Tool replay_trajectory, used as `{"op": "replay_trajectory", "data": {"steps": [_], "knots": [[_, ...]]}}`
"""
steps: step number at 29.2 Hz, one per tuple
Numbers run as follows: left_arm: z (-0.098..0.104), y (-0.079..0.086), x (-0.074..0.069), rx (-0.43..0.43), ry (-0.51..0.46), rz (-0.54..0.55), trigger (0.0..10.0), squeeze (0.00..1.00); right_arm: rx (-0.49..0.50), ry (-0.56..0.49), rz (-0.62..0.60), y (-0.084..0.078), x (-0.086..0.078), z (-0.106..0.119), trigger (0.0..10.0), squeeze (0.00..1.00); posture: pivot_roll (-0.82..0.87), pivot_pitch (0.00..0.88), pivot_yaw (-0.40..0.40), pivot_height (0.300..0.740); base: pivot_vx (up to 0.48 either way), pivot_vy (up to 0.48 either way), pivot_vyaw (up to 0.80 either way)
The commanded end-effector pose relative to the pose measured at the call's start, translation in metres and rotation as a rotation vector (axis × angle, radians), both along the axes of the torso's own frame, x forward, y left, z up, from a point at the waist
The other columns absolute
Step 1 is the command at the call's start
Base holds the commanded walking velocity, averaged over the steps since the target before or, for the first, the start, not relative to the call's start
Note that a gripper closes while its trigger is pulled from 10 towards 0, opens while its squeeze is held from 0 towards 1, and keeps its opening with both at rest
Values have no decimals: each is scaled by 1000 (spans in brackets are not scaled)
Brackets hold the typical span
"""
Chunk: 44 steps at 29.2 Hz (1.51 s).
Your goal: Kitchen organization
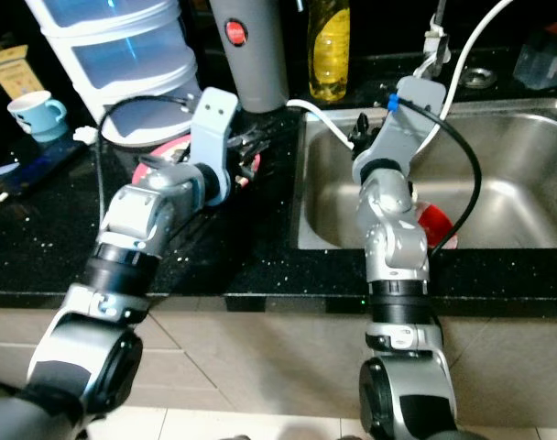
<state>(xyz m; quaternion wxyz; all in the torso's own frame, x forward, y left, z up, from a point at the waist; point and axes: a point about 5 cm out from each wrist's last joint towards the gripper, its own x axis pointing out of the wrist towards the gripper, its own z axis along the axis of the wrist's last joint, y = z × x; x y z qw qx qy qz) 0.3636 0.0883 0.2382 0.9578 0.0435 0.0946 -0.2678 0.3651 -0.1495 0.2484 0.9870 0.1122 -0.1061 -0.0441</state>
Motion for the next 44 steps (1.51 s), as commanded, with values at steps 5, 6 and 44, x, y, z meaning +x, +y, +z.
{"op": "replay_trajectory", "data": {"steps": [5,6,44], "knots": [[-1,15,-24,-22,48,113,9843,0,6,16,28,7,0,-3,10000,0,102,4,136,740,0,0,0],[-1,17,-26,-28,56,134,9843,0,6,16,28,7,0,-3,10000,0,103,4,135,740,0,0,0],[-33,39,-89,-177,214,390,6078,0,6,37,51,12,1,-8,10000,0,144,28,131,740,0,0,0]]}}
